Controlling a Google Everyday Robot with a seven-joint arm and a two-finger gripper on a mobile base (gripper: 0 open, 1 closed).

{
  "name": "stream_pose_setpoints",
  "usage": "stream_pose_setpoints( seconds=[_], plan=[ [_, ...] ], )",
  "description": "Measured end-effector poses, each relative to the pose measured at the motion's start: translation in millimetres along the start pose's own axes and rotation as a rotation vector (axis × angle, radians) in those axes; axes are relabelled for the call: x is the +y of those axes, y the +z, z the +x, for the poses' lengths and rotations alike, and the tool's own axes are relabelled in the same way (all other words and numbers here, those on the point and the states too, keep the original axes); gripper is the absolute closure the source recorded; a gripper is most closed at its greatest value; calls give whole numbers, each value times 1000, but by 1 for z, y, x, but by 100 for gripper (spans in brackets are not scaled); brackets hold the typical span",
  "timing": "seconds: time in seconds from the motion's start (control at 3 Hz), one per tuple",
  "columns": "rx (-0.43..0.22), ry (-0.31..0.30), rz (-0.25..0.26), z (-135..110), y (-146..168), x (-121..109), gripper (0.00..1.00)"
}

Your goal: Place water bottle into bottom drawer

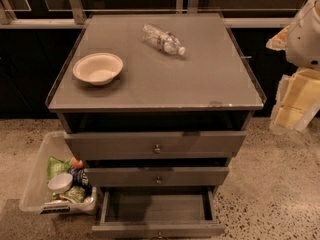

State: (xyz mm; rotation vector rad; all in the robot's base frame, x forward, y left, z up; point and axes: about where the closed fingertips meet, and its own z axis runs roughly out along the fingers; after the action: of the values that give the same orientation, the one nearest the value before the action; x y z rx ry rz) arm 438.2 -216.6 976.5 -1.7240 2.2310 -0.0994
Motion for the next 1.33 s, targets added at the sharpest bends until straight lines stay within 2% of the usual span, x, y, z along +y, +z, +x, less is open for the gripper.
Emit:
stream_pose_setpoints(
  seconds=[0.33, 0.67, 1.0, 1.33],
  plan=[
    [0, 0, 0, 0, 0, 0, 0],
    [-19, -11, 11, -6, 1, -10, 0],
    [-92, -21, -10, -31, 23, -42, 0],
    [-153, -43, -47, -67, 61, -90, 0]
  ],
)
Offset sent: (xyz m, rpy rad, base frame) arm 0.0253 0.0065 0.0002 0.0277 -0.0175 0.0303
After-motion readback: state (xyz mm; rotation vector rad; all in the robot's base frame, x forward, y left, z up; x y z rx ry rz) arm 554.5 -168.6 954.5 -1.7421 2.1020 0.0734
